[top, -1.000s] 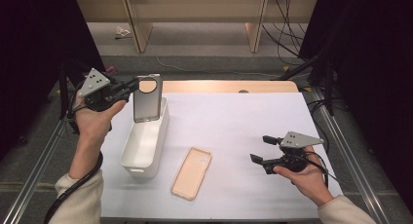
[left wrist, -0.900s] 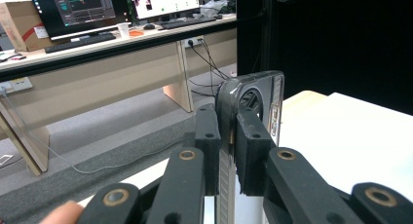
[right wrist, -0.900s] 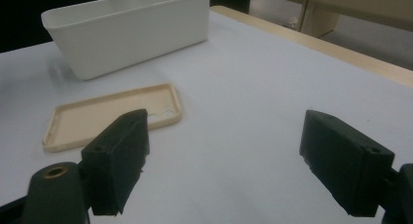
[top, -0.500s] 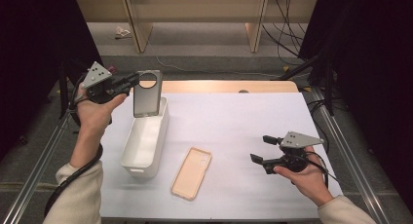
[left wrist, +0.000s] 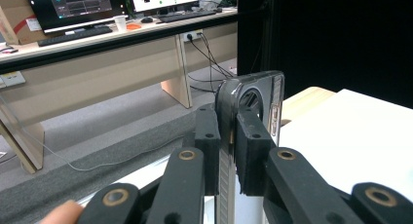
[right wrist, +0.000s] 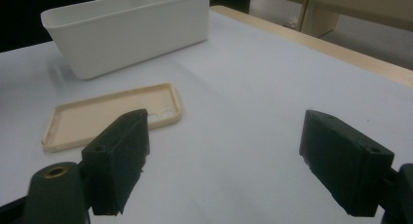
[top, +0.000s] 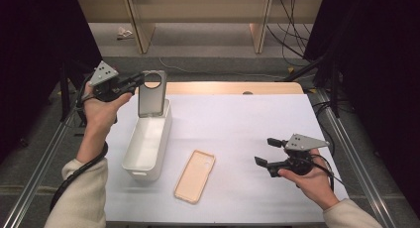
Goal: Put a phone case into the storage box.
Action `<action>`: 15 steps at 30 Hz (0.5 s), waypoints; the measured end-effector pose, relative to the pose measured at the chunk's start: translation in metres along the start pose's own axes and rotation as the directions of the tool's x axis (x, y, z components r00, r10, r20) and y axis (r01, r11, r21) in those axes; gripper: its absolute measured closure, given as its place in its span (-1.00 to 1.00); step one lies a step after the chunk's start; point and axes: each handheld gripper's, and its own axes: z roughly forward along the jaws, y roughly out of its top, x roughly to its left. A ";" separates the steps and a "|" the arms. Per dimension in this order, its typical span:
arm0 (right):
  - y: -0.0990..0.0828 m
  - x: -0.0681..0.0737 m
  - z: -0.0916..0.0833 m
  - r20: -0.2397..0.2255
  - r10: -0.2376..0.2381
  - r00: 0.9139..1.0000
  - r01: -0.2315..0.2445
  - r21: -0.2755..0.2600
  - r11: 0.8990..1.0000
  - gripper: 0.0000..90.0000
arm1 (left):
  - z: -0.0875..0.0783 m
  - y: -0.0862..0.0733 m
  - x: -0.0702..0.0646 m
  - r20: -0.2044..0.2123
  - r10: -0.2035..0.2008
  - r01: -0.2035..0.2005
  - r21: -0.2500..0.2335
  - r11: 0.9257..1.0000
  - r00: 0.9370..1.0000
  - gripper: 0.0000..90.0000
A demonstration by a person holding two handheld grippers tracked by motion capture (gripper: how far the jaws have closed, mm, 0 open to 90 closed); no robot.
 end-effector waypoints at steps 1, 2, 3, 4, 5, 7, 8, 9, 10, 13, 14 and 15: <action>0.000 0.000 0.000 0.001 0.000 1.000 0.000 0.003 1.000 -0.57 | 0.001 -0.001 0.001 0.000 -0.003 0.003 0.002 1.000 1.000 0.81; 0.000 0.000 0.000 0.000 0.001 1.000 -0.001 0.002 1.000 -0.57 | 0.003 -0.002 0.001 -0.001 -0.007 0.007 0.005 1.000 1.000 0.81; 0.000 0.000 0.000 0.000 0.001 1.000 -0.001 0.004 1.000 -0.57 | 0.004 -0.002 0.002 -0.002 -0.010 0.010 0.010 1.000 1.000 0.80; 0.000 0.000 0.000 0.000 0.001 1.000 -0.001 0.003 1.000 -0.57 | 0.005 -0.003 0.003 -0.002 -0.011 0.011 0.015 1.000 1.000 0.81; 0.000 0.000 0.000 0.000 0.001 1.000 -0.001 0.002 1.000 -0.57 | 0.007 -0.004 0.003 0.000 -0.010 0.010 0.017 1.000 1.000 0.80; 0.000 0.000 0.000 0.000 0.001 1.000 -0.001 0.005 1.000 -0.57 | 0.009 -0.005 0.004 0.003 -0.016 0.016 0.022 1.000 1.000 0.80; 0.000 0.000 0.000 0.000 0.001 1.000 -0.001 0.006 1.000 -0.57 | 0.010 -0.006 0.005 0.002 -0.017 0.017 0.024 1.000 1.000 0.80; 0.000 0.000 0.000 0.000 0.001 1.000 -0.001 0.006 1.000 -0.57 | 0.011 -0.006 0.006 -0.001 -0.018 0.018 0.027 0.999 1.000 0.81; 0.000 0.000 0.000 0.000 0.000 1.000 0.000 0.005 1.000 -0.57 | 0.012 -0.007 0.007 -0.002 -0.018 0.018 0.030 0.999 1.000 0.80; 0.000 0.000 0.000 0.000 0.001 1.000 -0.001 0.004 1.000 -0.57 | 0.015 -0.009 0.008 -0.003 -0.023 0.023 0.037 0.999 1.000 0.80; 0.000 0.000 0.000 -0.002 0.001 1.000 -0.001 0.003 1.000 -0.57 | 0.015 -0.009 0.009 -0.004 -0.022 0.023 0.040 0.999 1.000 0.80; -0.001 0.000 0.000 -0.002 0.002 1.000 -0.002 0.003 1.000 -0.57 | 0.016 -0.010 0.009 -0.003 -0.023 0.023 0.043 0.999 1.000 0.80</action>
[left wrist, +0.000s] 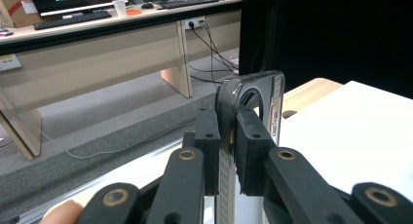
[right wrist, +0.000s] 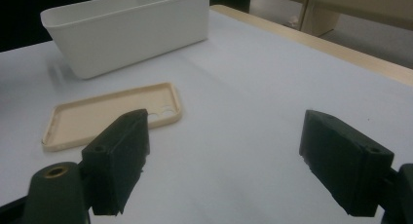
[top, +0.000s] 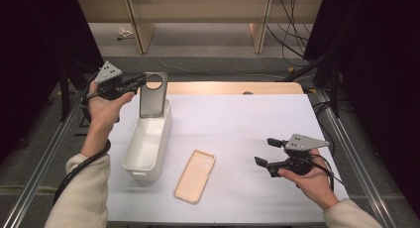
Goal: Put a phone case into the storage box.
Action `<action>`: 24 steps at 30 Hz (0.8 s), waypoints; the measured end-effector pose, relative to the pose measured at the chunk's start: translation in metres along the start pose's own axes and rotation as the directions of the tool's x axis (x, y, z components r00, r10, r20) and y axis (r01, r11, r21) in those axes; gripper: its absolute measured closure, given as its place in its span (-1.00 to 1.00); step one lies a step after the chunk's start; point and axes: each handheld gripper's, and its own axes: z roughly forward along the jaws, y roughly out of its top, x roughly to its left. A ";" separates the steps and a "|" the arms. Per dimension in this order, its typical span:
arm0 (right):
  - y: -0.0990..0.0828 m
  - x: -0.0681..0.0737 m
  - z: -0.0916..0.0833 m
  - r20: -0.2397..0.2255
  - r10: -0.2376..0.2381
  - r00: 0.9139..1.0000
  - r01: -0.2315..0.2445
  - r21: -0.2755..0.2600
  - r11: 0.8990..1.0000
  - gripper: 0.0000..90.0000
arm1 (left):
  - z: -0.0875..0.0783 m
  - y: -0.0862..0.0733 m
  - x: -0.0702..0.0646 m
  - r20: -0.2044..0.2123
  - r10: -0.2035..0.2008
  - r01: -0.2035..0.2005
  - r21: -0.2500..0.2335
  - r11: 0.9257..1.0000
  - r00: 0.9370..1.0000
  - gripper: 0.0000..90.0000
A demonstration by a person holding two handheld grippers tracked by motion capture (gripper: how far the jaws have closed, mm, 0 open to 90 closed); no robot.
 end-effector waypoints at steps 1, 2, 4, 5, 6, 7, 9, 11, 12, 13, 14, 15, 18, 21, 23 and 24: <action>0.000 0.000 0.000 0.000 0.000 1.000 0.000 0.000 1.000 -0.57 | 0.001 0.000 0.000 0.000 0.000 0.000 0.003 1.000 1.000 0.80; 0.000 0.000 0.000 0.000 -0.001 1.000 0.001 0.002 1.000 -0.57 | 0.002 -0.001 0.001 0.000 0.000 0.000 0.003 1.000 1.000 0.80; 0.000 0.000 0.000 -0.001 0.000 1.000 0.000 0.001 1.000 -0.57 | 0.004 -0.001 0.002 -0.001 -0.004 0.004 0.004 1.000 1.000 0.80; 0.000 0.000 0.000 0.000 0.000 1.000 0.000 0.001 1.000 -0.57 | 0.005 -0.001 0.002 -0.001 -0.005 0.005 0.006 1.000 1.000 0.80; 0.000 0.000 0.000 0.001 -0.001 1.000 0.001 0.002 1.000 -0.57 | 0.006 -0.002 0.002 -0.002 -0.007 0.007 0.010 1.000 1.000 0.80; 0.000 0.000 0.001 0.001 -0.001 1.000 0.001 0.003 1.000 -0.57 | 0.008 -0.002 0.003 -0.003 -0.004 0.004 0.018 1.000 1.000 0.80; 0.000 0.000 0.001 0.001 -0.002 1.000 0.002 0.004 1.000 -0.57 | 0.010 -0.002 0.004 -0.001 0.001 -0.001 0.028 1.000 1.000 0.80; 0.000 0.000 0.000 0.001 0.000 1.000 0.000 0.003 1.000 -0.57 | 0.012 -0.002 0.004 0.003 0.001 -0.001 0.033 0.999 1.000 0.81; 0.000 0.000 0.000 0.001 0.000 1.000 0.000 0.002 1.000 -0.57 | 0.013 -0.002 0.004 0.005 0.002 -0.002 0.035 0.999 1.000 0.80; 0.000 0.000 0.000 0.000 0.000 1.000 0.000 0.001 1.000 -0.57 | 0.013 -0.002 0.005 0.004 0.001 -0.001 0.034 0.999 1.000 0.80; 0.000 0.000 0.000 0.000 0.000 1.000 0.000 0.002 1.000 -0.57 | 0.014 -0.002 0.005 0.004 -0.002 0.001 0.033 0.999 1.000 0.80; -0.001 0.000 0.000 -0.001 0.000 1.000 0.000 0.001 1.000 -0.57 | 0.015 -0.003 0.006 0.003 -0.006 0.006 0.034 0.999 1.000 0.80; -0.001 0.000 0.000 -0.001 0.000 1.000 0.000 0.001 1.000 -0.57 | 0.018 -0.005 0.008 0.001 -0.014 0.014 0.039 0.999 1.000 0.80; 0.000 -0.001 0.000 0.000 0.000 1.000 0.000 0.002 1.000 -0.57 | 0.021 -0.008 0.010 -0.002 -0.020 0.020 0.049 0.999 1.000 0.80; -0.001 -0.001 0.000 -0.001 0.001 1.000 -0.001 0.000 1.000 -0.57 | 0.022 -0.010 0.011 -0.005 -0.024 0.024 0.056 0.998 1.000 0.80; -0.001 -0.001 0.000 -0.001 0.001 1.000 -0.001 0.001 1.000 -0.57 | 0.023 -0.011 0.011 -0.006 -0.027 0.027 0.057 0.998 1.000 0.80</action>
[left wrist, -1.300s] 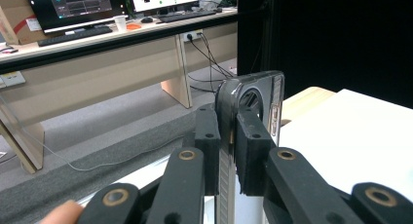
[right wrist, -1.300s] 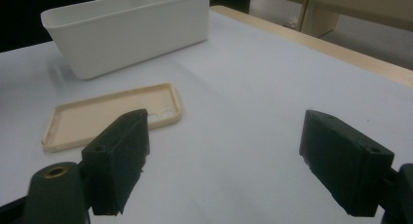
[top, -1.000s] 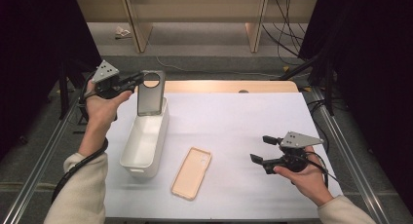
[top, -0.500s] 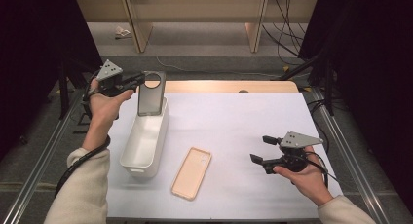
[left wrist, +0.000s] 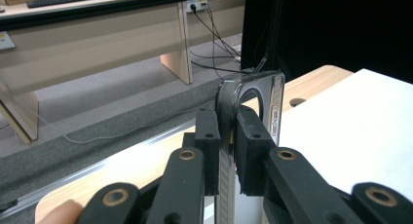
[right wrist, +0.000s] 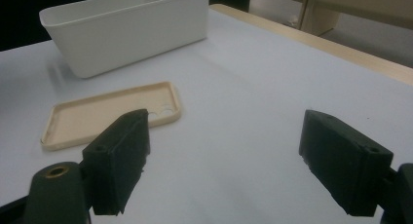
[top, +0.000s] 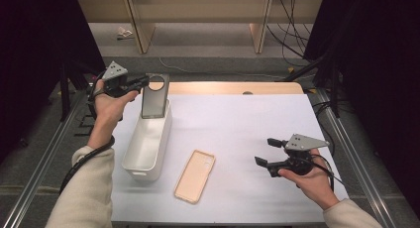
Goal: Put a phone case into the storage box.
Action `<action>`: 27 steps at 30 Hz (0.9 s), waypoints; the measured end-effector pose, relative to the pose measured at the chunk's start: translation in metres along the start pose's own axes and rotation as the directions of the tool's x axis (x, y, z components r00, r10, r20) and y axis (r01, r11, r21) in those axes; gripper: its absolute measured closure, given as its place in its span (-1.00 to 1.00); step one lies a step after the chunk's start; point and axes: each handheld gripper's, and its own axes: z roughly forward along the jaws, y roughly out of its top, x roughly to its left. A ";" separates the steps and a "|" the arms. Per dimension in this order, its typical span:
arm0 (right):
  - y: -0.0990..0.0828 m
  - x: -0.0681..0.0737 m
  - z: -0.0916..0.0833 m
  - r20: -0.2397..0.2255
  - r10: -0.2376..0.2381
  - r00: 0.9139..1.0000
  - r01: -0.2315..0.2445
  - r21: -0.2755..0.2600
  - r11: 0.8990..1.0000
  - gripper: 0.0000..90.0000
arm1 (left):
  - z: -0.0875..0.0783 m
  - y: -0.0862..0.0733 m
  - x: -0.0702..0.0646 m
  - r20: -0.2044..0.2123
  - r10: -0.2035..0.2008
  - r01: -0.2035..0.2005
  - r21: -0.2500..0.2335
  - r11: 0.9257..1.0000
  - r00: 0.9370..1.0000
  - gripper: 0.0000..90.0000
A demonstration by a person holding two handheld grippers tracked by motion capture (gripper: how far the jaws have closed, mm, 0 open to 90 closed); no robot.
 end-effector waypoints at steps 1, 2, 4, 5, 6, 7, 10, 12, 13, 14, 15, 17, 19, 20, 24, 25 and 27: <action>0.000 0.000 0.000 0.001 0.000 1.000 0.000 0.002 1.000 -0.57 | 0.001 -0.001 0.000 0.000 0.002 -0.002 0.000 1.000 1.000 0.80; 0.000 0.000 0.000 0.001 0.000 1.000 0.000 0.001 1.000 -0.57 | 0.001 -0.002 0.001 0.000 0.003 -0.003 0.002 1.000 1.000 0.80; 0.000 0.000 0.000 0.001 0.000 1.000 0.000 0.002 1.000 -0.57 | 0.003 -0.003 0.001 0.000 0.003 -0.003 0.005 1.000 1.000 0.80; 0.000 0.000 0.000 0.003 0.000 1.000 0.000 0.003 1.000 -0.57 | 0.004 -0.003 0.001 -0.001 0.000 0.000 0.007 1.000 1.000 0.80; 0.000 0.000 0.000 0.003 0.000 1.000 0.000 0.004 1.000 -0.57 | 0.004 -0.004 0.001 -0.001 0.001 -0.001 0.009 1.000 1.000 0.80; 0.000 0.000 0.000 0.003 0.000 1.000 0.000 0.004 1.000 -0.57 | 0.005 -0.004 0.002 -0.002 0.003 -0.003 0.012 1.000 1.000 0.80; 0.000 0.000 0.000 0.001 -0.001 1.000 0.001 0.002 1.000 -0.57 | 0.007 -0.006 0.004 -0.003 -0.001 0.001 0.017 1.000 1.000 0.80; 0.000 0.000 0.000 0.002 0.000 1.000 0.000 0.004 1.000 -0.57 | 0.009 -0.007 0.005 -0.002 -0.003 0.003 0.022 1.000 1.000 0.80; 0.000 0.000 0.000 0.002 0.001 1.000 -0.001 0.004 1.000 -0.57 | 0.010 -0.008 0.005 -0.008 -0.004 0.004 0.025 1.000 1.000 0.80; 0.000 0.000 0.000 0.002 0.001 1.000 -0.001 0.004 1.000 -0.57 | 0.010 -0.008 0.006 -0.009 -0.005 0.005 0.027 1.000 1.000 0.80; 0.000 0.000 0.000 0.002 0.002 1.000 -0.002 0.004 1.000 -0.57 | 0.011 -0.009 0.006 -0.007 -0.007 0.007 0.029 1.000 1.000 0.80; -0.001 -0.001 0.000 0.000 0.002 1.000 -0.002 0.004 1.000 -0.57 | 0.013 -0.010 0.007 -0.007 -0.009 0.009 0.035 0.999 1.000 0.80; -0.001 0.000 0.000 -0.001 0.003 1.000 -0.003 0.004 1.000 -0.57 | 0.015 -0.011 0.008 -0.007 -0.011 0.011 0.040 0.999 1.000 0.80; -0.001 -0.001 0.000 0.000 0.002 1.000 -0.002 0.004 1.000 -0.57 | 0.015 -0.012 0.008 -0.008 -0.014 0.014 0.040 0.999 1.000 0.80; -0.001 -0.001 0.000 0.000 0.006 1.000 -0.006 0.004 1.000 -0.57 | 0.018 -0.013 0.009 -0.011 -0.015 0.015 0.048 0.999 1.000 0.80; -0.001 -0.001 0.000 0.000 0.006 1.000 -0.006 0.004 1.000 -0.57 | 0.019 -0.014 0.009 -0.010 -0.015 0.016 0.050 0.999 1.000 0.80; -0.001 -0.001 0.000 0.000 0.006 1.000 -0.006 0.004 1.000 -0.57 | 0.020 -0.015 0.010 -0.012 -0.017 0.018 0.053 0.998 1.000 0.80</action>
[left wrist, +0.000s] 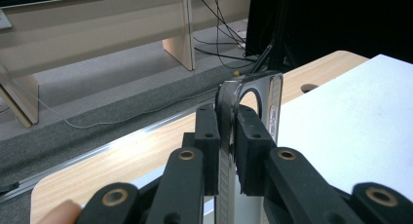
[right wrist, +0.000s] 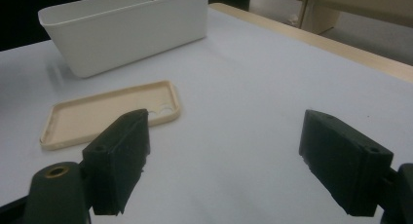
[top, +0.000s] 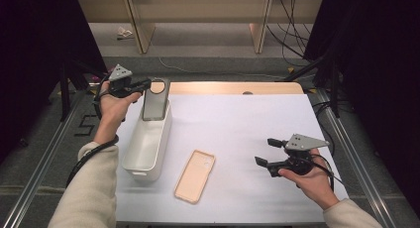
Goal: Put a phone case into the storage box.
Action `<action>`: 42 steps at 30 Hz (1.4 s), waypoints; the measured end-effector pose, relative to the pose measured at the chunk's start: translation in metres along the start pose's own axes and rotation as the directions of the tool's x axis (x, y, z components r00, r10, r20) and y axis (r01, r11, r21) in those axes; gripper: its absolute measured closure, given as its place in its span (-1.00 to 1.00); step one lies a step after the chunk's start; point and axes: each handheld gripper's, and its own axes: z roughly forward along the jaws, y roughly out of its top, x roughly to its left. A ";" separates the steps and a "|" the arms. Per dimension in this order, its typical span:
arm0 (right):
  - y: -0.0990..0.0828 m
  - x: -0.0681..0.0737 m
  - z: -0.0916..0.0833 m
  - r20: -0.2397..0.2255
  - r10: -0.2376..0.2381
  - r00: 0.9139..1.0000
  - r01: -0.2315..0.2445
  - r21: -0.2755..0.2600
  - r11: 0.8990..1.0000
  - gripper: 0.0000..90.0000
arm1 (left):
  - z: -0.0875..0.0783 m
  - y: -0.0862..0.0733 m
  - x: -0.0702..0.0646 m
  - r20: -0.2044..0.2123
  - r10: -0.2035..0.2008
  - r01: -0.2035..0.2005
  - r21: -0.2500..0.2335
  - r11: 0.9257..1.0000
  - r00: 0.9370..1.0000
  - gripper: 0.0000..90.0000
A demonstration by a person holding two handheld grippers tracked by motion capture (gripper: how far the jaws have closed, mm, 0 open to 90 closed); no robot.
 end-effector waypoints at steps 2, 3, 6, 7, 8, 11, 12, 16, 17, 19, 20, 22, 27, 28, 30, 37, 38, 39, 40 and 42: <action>0.000 0.000 0.000 0.000 0.000 1.000 0.000 0.000 1.000 -0.57 | 0.001 -0.001 0.001 0.000 -0.006 0.006 0.000 1.000 1.000 0.80; 0.000 0.000 0.000 0.001 0.000 1.000 0.000 0.000 1.000 -0.57 | 0.002 -0.002 0.001 0.001 -0.010 0.010 0.001 1.000 1.000 0.80; 0.000 0.000 0.000 0.001 -0.001 1.000 0.001 -0.001 1.000 -0.57 | 0.004 -0.004 0.002 -0.002 -0.011 0.011 0.011 1.000 1.000 0.80; 0.000 0.000 0.000 0.001 -0.001 1.000 0.001 -0.001 1.000 -0.57 | 0.005 -0.005 0.002 -0.003 -0.012 0.012 0.013 1.000 1.000 0.80; 0.000 0.000 0.000 0.001 -0.001 1.000 0.001 0.000 1.000 -0.57 | 0.005 -0.006 0.003 -0.003 -0.014 0.014 0.014 1.000 1.000 0.80; 0.000 0.000 0.000 0.000 -0.001 1.000 0.001 0.000 1.000 -0.57 | 0.007 -0.008 0.004 -0.004 -0.022 0.022 0.021 1.000 1.000 0.80; 0.000 0.000 0.000 0.000 -0.001 1.000 0.001 -0.001 1.000 -0.57 | 0.007 -0.008 0.005 -0.003 -0.024 0.024 0.022 0.999 1.000 0.80; 0.000 -0.001 0.000 0.001 -0.001 1.000 0.001 -0.002 1.000 -0.57 | 0.009 -0.009 0.006 -0.004 -0.031 0.031 0.027 0.999 1.000 0.79; 0.000 -0.001 -0.001 0.002 -0.001 1.000 0.001 -0.002 1.000 -0.57 | 0.009 -0.009 0.006 -0.004 -0.032 0.032 0.027 0.999 0.999 0.79; 0.000 0.000 -0.001 0.000 -0.002 1.000 0.002 -0.001 1.000 -0.57 | 0.010 -0.009 0.006 -0.004 -0.033 0.033 0.030 0.999 0.999 0.79; 0.000 0.000 -0.001 0.001 -0.002 1.000 0.002 -0.001 1.000 -0.57 | 0.010 -0.010 0.007 -0.002 -0.031 0.032 0.032 0.999 1.000 0.79; 0.000 0.000 0.000 0.000 -0.001 1.000 0.001 -0.001 1.000 -0.57 | 0.011 -0.010 0.007 -0.004 -0.038 0.038 0.035 0.999 0.999 0.79; 0.000 0.000 0.000 -0.001 -0.001 1.000 0.001 0.000 1.000 -0.57 | 0.014 -0.013 0.009 -0.006 -0.043 0.043 0.047 0.998 0.999 0.78; 0.000 0.000 0.000 -0.001 0.000 1.000 0.000 0.000 1.000 -0.57 | 0.014 -0.013 0.010 -0.004 -0.048 0.048 0.048 0.998 0.999 0.78; 0.000 0.000 0.000 -0.001 0.000 1.000 0.000 0.000 1.000 -0.57 | 0.015 -0.014 0.011 -0.006 -0.047 0.048 0.050 0.998 0.999 0.78; -0.001 -0.001 0.000 0.000 -0.001 1.000 0.001 0.000 1.000 -0.57 | 0.017 -0.017 0.014 -0.015 -0.051 0.052 0.069 0.996 0.999 0.77; -0.001 -0.001 0.000 0.000 -0.002 1.000 0.002 0.003 1.000 -0.57 | 0.017 -0.017 0.015 -0.018 -0.047 0.048 0.074 0.996 0.999 0.76; -0.001 -0.001 0.000 0.000 -0.003 1.000 0.003 0.003 1.000 -0.57 | 0.018 -0.018 0.015 -0.019 -0.047 0.049 0.077 0.996 0.999 0.76; -0.001 0.000 0.000 0.000 -0.003 1.000 0.003 0.003 1.000 -0.57 | 0.018 -0.018 0.016 -0.020 -0.052 0.053 0.077 0.996 0.998 0.75; -0.001 0.000 0.000 0.000 -0.003 1.000 0.003 0.003 1.000 -0.57 | 0.019 -0.018 0.017 -0.026 -0.043 0.045 0.088 0.995 0.999 0.74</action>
